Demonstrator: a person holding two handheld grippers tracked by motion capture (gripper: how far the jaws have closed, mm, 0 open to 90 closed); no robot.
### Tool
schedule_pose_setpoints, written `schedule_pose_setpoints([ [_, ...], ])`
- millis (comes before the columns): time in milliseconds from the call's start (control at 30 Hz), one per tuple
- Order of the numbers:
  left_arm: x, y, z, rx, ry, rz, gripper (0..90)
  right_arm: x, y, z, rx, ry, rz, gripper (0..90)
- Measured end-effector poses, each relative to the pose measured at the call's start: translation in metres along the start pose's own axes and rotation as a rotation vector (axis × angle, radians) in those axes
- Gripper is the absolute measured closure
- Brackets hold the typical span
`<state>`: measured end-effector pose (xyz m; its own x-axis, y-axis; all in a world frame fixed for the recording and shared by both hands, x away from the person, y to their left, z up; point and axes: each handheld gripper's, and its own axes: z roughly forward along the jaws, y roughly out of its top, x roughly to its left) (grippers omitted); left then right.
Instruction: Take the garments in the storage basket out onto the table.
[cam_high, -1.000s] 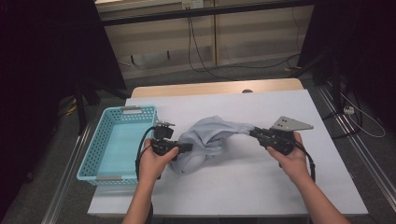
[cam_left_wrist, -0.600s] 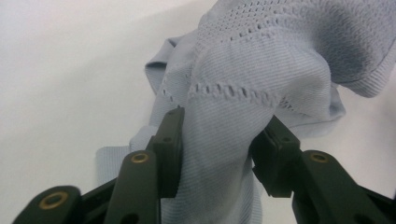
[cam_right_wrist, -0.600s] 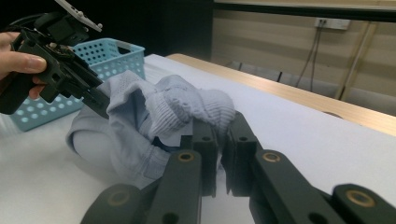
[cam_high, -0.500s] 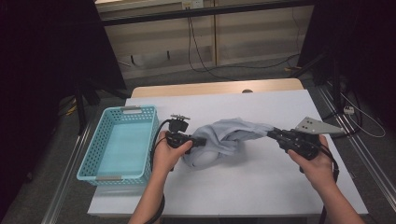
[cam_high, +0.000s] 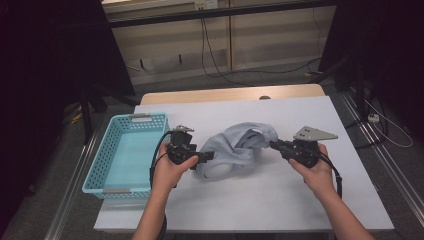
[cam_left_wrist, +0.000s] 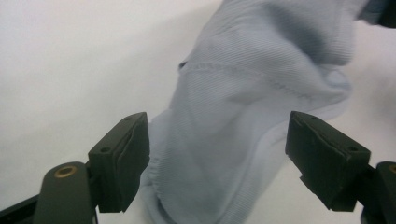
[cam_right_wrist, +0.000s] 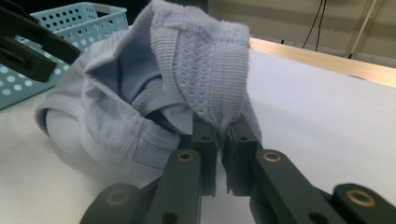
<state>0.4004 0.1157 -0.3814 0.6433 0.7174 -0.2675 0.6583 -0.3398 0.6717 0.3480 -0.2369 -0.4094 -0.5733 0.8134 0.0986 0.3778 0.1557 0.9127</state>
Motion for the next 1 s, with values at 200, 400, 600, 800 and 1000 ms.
schedule_pose_setpoints([
  [200, -0.023, 0.004, -0.003, -0.005, -0.039, 0.077, 24.5, -0.001, -0.001, 0.001, 0.013, -0.004, 0.017, 84.7],
  [400, -0.04, 0.003, 0.009, 0.011, -0.059, 0.118, 27.4, -0.003, -0.003, 0.0, 0.014, -0.001, 0.023, 84.6],
  [600, -0.054, 0.002, 0.025, 0.035, -0.082, 0.164, 32.6, -0.002, -0.004, 0.001, 0.029, 0.006, 0.03, 84.4],
  [800, -0.053, 0.004, 0.046, 0.033, -0.04, 0.189, 31.3, -0.003, -0.004, 0.003, 0.039, 0.01, 0.038, 84.3],
  [1000, -0.033, 0.007, 0.06, 0.001, -0.001, 0.141, 32.3, -0.003, -0.004, 0.007, 0.04, 0.005, 0.037, 84.1],
])
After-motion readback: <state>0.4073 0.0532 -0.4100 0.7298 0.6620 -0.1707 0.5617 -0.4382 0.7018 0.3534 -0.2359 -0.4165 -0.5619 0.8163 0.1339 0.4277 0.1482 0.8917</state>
